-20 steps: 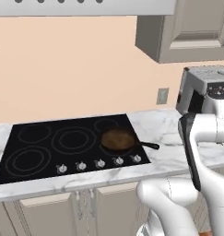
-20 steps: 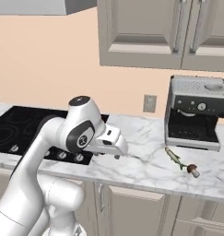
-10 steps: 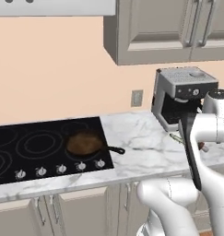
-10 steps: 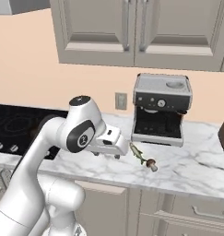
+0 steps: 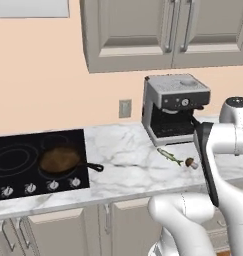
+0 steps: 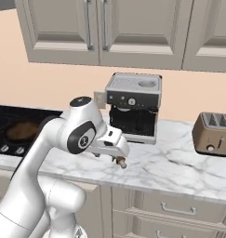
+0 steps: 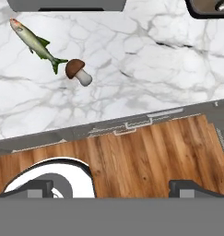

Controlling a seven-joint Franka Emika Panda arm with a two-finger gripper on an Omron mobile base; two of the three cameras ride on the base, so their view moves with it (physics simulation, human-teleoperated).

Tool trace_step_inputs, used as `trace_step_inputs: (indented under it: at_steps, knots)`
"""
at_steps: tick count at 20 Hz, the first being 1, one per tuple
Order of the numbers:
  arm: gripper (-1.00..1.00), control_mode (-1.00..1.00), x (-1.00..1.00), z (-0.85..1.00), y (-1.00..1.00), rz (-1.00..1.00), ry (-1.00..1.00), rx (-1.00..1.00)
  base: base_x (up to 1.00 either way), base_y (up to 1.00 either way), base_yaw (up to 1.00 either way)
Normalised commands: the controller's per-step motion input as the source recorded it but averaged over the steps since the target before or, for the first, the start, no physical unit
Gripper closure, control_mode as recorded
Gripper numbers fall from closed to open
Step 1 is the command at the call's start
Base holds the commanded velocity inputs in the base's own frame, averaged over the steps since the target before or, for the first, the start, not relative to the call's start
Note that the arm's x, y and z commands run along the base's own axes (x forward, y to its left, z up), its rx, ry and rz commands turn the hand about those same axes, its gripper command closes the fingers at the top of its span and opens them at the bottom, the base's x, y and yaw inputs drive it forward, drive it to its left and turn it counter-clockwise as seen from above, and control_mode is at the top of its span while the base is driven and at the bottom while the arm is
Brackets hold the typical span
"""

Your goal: Place both pans onto different burners. Then place the mushroom and the fish on different pans.

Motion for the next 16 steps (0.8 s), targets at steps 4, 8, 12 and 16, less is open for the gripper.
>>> trace_step_inputs:
  at_steps: [4, 8, 12, 16]
  knots:
    - [-1.00, 1.00, 0.00, 0.00, 0.00, 0.00, 0.00, 0.00, 0.27, -0.27, 0.00]
    - [-1.00, 1.00, 0.00, 0.00, 0.00, 0.00, 0.00, 0.00, 0.39, -0.22, 0.00]
    - [-1.00, 1.00, 0.00, 0.00, 0.00, 0.00, 0.00, 0.00, 0.42, -0.14, -0.01]
    - [-1.00, 1.00, 0.00, 0.00, 0.00, 0.00, 0.00, 0.00, 0.42, -0.08, -0.03]
